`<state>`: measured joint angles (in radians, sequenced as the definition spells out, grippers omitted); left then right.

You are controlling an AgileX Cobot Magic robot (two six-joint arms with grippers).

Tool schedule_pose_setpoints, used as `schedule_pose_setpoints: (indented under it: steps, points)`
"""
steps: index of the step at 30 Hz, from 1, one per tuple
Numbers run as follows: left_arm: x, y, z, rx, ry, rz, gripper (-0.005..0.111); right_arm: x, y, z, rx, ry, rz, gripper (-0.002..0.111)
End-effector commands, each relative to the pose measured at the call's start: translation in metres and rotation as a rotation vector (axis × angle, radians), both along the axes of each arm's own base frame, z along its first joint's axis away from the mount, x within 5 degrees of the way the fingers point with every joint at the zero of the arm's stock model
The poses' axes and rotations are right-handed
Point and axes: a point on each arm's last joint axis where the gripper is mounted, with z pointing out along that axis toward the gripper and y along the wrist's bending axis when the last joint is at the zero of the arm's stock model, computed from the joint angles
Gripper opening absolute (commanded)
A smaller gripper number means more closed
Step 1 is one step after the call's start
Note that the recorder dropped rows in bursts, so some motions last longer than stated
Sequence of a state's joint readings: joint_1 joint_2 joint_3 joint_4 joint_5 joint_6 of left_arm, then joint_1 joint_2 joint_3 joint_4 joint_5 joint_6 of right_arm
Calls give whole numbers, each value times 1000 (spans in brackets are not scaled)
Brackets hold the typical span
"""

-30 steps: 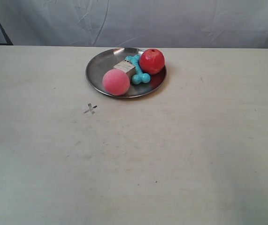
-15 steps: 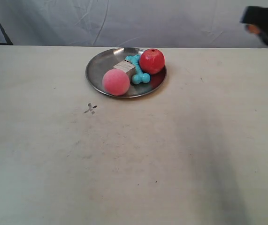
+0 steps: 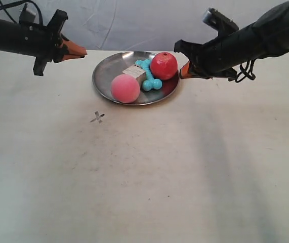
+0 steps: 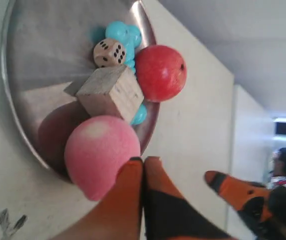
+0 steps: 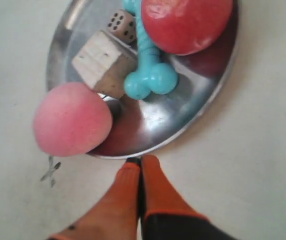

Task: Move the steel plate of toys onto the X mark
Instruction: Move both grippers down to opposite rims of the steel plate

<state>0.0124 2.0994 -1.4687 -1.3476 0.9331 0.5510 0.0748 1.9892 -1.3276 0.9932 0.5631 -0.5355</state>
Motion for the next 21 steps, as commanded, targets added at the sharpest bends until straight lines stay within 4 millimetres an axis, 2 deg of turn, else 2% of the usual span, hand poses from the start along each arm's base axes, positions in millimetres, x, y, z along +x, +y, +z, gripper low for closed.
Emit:
schedule_pose_setpoints:
  steps: [1, 2, 5, 7, 8, 10, 11, 13, 17, 21]
  points:
    - [15, 20, -21, -146, 43, 101, 0, 11, -13, -30, 18, 44, -85, -1]
    - [16, 26, -29, -147, 55, 117, 0, 15, -20, -46, 61, 88, -141, -1]
    - [16, 27, -41, -90, 38, 76, 0, 17, -31, -71, 92, 149, -194, -1]
    - [17, 22, -50, -39, 14, 22, 1, 17, -29, -84, 95, 173, -169, -1]
    - [19, 19, -57, -9, 15, -1, 6, 17, -26, -90, 110, 168, -129, 2]
    - [22, 13, -66, 32, 19, -18, 19, 18, -24, -96, 132, 165, -121, 19]
    - [24, 7, -70, 41, 19, -22, 30, 19, -25, -97, 138, 165, -139, 31]
    - [27, 1, -82, 72, 28, -2, 46, 22, -27, -98, 146, 157, -185, 46]
    - [34, -6, -99, 148, 22, 48, 48, 28, -32, -96, 173, 135, -306, 41]
    - [35, -7, -103, 131, 33, 60, 48, 33, -29, -99, 202, 136, -294, 41]
